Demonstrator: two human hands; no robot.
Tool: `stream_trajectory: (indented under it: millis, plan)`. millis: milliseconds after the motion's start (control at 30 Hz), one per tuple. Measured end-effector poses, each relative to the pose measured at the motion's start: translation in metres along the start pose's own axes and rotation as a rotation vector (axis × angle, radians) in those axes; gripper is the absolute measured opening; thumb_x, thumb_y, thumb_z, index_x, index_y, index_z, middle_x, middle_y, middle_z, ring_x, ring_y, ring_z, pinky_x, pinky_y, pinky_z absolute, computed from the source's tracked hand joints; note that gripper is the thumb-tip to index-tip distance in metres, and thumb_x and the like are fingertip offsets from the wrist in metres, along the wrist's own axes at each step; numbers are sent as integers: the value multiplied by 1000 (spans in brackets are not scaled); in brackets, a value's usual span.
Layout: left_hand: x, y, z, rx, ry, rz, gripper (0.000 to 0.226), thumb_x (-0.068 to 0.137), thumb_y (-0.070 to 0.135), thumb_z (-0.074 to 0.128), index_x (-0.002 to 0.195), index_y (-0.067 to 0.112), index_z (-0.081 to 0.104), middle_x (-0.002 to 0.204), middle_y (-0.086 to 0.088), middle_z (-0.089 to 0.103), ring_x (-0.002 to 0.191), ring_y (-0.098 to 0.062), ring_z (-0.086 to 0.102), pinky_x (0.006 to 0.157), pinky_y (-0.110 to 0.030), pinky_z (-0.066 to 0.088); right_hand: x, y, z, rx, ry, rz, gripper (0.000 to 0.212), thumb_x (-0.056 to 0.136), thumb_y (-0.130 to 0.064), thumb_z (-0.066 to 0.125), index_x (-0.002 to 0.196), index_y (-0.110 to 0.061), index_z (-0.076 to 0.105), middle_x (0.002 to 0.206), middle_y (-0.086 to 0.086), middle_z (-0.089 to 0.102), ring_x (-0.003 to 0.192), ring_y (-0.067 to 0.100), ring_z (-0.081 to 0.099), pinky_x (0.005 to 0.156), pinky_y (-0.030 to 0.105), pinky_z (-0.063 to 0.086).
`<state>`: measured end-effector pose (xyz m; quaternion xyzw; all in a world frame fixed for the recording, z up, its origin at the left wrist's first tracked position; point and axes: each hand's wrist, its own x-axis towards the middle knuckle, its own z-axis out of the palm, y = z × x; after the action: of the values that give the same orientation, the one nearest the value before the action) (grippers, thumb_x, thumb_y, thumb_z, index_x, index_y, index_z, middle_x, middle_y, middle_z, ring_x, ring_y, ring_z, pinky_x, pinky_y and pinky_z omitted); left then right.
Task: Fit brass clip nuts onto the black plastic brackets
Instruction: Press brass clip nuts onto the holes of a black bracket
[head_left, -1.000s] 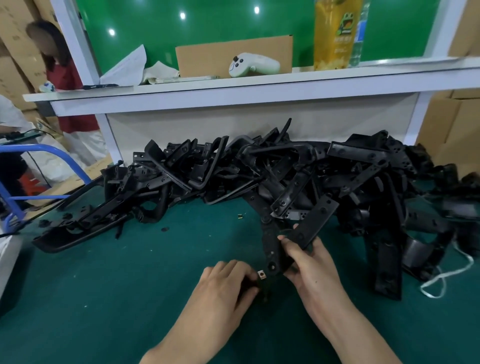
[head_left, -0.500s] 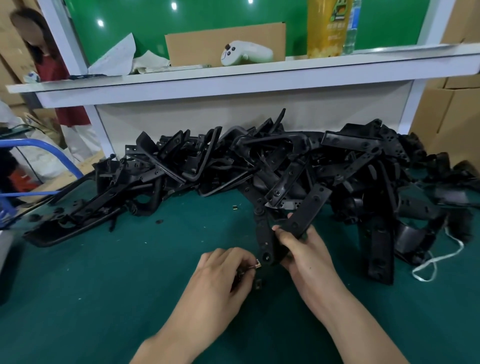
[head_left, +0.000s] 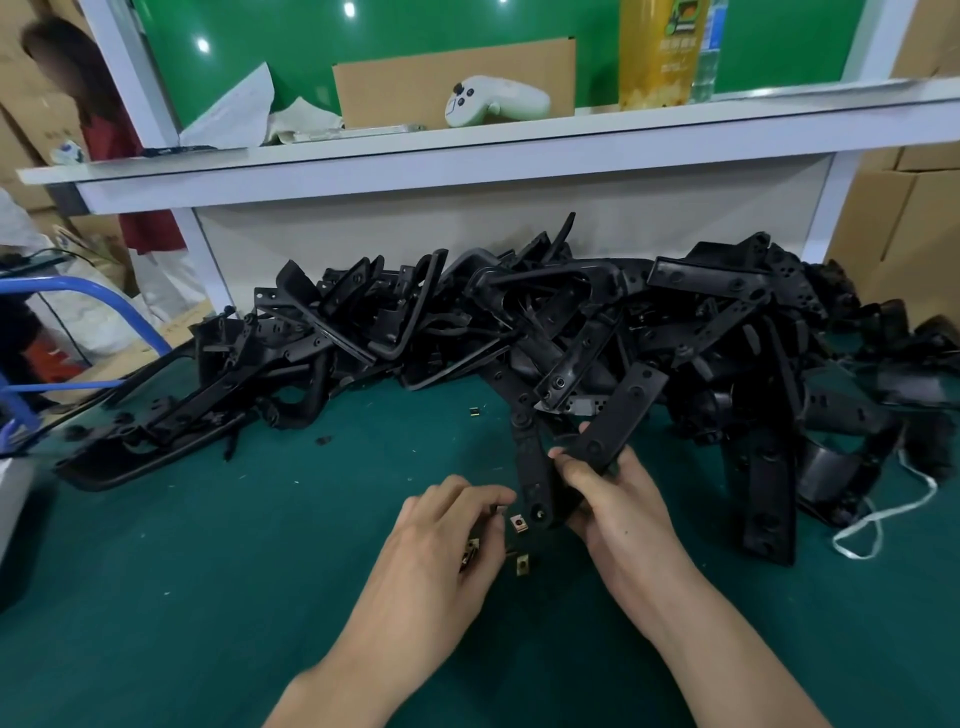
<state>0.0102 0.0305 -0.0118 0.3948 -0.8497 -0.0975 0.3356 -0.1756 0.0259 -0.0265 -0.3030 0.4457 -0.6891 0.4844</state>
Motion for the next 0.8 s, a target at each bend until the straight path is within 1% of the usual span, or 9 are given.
stream_trajectory:
  millis: [133, 200, 300, 467, 533, 600, 667, 700, 800]
  plan:
    - [0, -1, 2, -73, 10, -77, 18, 96, 44, 48, 112, 50, 51, 103, 30, 55, 101, -5, 53, 83, -13, 40, 0, 0, 0, 2, 8, 3, 16, 91, -11, 70, 105, -14, 62, 102, 3, 75, 100, 22, 72, 87, 42, 57]
    - [1, -1, 3, -158, 32, -150, 16, 93, 46, 50, 108, 53, 50, 105, 31, 58, 103, -3, 53, 78, -11, 41, 1, 0, 0, 8, 8, 8, 17, 91, -10, 69, 107, -13, 62, 103, 3, 75, 101, 22, 72, 87, 42, 57]
    - [4, 1, 2, -269, 72, -217, 15, 91, 48, 53, 102, 57, 51, 104, 30, 61, 93, -1, 59, 70, -14, 44, 0, 0, 0, 8, 5, 16, 17, 91, -10, 70, 106, -15, 63, 104, 3, 75, 102, 22, 72, 86, 43, 57]
    - [6, 4, 0, -378, 144, -262, 18, 94, 34, 62, 98, 51, 57, 99, 27, 66, 102, 2, 59, 77, -8, 42, 0, 0, 1, 19, 2, 22, 17, 91, -10, 69, 107, -12, 63, 102, 2, 75, 101, 22, 72, 80, 37, 57]
    - [7, 6, -1, -445, 171, -286, 21, 95, 29, 65, 98, 49, 59, 97, 25, 67, 99, 3, 60, 76, -5, 41, 0, -2, 2, 29, 2, 25, 17, 92, -9, 69, 107, -11, 63, 101, 2, 74, 101, 22, 72, 78, 36, 56]
    - [9, 7, -2, -543, 179, -324, 23, 95, 28, 66, 98, 50, 63, 94, 19, 69, 95, -2, 62, 76, -8, 44, -1, -4, 3, 48, 1, 28, 17, 92, -7, 68, 107, -14, 65, 96, 1, 74, 96, 19, 72, 74, 33, 57]
    - [10, 7, -2, -634, 172, -367, 21, 95, 30, 66, 100, 49, 67, 93, 12, 71, 93, -7, 64, 81, -16, 49, -2, -6, 4, 74, -10, 43, 23, 93, -5, 65, 111, -18, 65, 92, 0, 73, 92, 17, 72, 71, 32, 59]
    - [10, 8, -3, -675, 170, -386, 18, 94, 33, 67, 100, 49, 69, 92, 10, 72, 92, -9, 65, 83, -18, 51, -3, -7, 4, 93, -20, 58, 26, 94, -4, 64, 115, -19, 64, 93, 1, 73, 94, 18, 72, 73, 34, 60]
    - [13, 11, -5, -791, 173, -401, 19, 84, 45, 64, 100, 46, 73, 88, 8, 74, 86, -6, 67, 82, -14, 51, -3, -9, 5, 179, -43, 114, 27, 95, -2, 61, 118, -15, 66, 106, 11, 75, 101, 26, 73, 75, 39, 61]
